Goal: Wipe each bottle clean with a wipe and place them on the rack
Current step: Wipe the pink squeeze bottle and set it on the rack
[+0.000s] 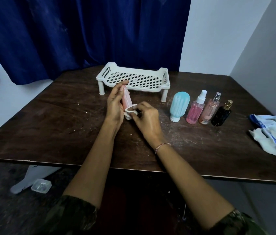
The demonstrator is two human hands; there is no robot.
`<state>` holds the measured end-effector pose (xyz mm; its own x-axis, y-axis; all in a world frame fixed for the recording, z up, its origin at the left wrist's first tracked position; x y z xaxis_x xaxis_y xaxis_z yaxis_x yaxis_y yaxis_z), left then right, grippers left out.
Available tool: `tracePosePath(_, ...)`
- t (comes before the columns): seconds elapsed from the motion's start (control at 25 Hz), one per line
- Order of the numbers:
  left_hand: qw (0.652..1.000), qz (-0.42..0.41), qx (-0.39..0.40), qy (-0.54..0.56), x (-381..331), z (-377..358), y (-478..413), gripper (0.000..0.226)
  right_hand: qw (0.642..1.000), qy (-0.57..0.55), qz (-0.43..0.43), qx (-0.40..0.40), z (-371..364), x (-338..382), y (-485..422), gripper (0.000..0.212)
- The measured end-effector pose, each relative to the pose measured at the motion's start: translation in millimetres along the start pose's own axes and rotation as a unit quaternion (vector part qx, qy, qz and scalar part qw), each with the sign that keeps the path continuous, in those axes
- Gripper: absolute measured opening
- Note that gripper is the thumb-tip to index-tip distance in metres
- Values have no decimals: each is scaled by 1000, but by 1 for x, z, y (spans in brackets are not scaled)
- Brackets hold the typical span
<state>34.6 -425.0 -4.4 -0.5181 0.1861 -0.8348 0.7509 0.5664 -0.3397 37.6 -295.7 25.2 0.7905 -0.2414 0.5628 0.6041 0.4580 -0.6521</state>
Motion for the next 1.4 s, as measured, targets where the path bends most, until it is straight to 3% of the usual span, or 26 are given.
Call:
tracePosePath(0.16, 1000, -9, 21, 2, -5, -8, 3, 22, 998, -36, -32, -50, 12, -10, -2, 10)
tracePosePath(0.4, 1000, -4, 30, 6, -5, -9, 4, 20, 999, 16, 46, 22, -6, 9, 3, 9)
tracePosePath(0.76, 999, 10, 37, 10, -7, -19, 9, 27, 997, -42, -14, -64, 16, -5, -2, 6)
tracePosePath(1.0, 1000, 9, 27, -1, -8, -18, 10, 24, 998, 27, 50, 28, -7, 8, 2, 9)
tracePosePath(1.28, 998, 10, 55, 7, -8, -28, 15, 24, 995, -47, 10, -88, 24, 0, -3, 7)
tracePosePath(1.4, 999, -2, 46, -1, -10, -25, 13, 24, 998, -47, 12, -44, 14, 0, -3, 8)
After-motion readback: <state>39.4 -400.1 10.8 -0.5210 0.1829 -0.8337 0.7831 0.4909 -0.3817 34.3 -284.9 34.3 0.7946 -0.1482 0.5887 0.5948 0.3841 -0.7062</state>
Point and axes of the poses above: each hand's wrist, its own y-axis away from the middle knuckle, its own z-axis out of the back of the hand, x = y × z, the point moved 9 cm from there along -y, towards the middle knuckle, and after that the axes turned 2 degrees about -y, right-handed, at the moved point
